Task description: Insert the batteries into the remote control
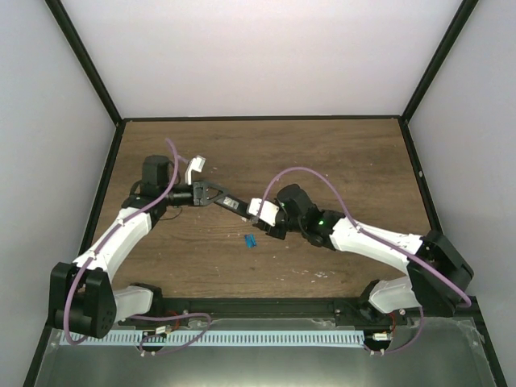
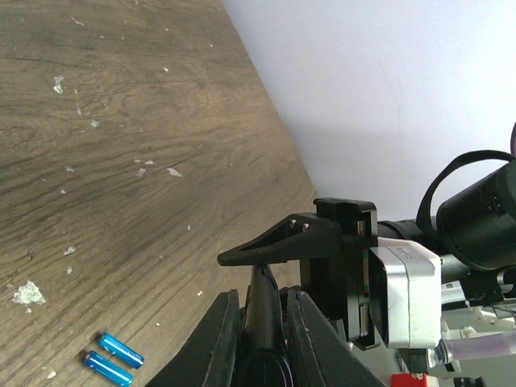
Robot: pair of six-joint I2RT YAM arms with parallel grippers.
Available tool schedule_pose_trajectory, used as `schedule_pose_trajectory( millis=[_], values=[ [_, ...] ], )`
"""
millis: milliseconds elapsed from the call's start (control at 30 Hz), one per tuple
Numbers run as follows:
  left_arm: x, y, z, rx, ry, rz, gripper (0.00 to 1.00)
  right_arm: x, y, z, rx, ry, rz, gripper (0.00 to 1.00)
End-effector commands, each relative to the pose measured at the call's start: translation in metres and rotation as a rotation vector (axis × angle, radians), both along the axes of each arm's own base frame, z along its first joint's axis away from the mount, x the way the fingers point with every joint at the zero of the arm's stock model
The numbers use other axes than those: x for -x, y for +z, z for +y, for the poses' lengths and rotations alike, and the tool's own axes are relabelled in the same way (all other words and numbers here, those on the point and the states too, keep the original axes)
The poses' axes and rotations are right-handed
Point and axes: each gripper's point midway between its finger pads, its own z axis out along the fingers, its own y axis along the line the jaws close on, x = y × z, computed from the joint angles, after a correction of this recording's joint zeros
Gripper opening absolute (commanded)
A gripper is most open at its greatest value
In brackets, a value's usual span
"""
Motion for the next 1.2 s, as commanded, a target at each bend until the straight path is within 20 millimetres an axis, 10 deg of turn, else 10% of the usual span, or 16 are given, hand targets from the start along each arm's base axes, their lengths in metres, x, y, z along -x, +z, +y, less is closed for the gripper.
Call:
schedule_pose_trajectory(
  millis=[0,1167],
  values=[
    [0.004,0.008,-0.001,0.017,-0.031,-0.034,0.02,-0.001,0.002,0.004,0.027,0.029,0.011,0.29],
    [-0.044,0.021,0.045,-0.019,0.086,-0.084,0.0,-0.005,-0.053,-0.02,0.206,-0.026,0.035,0.4]
  ],
)
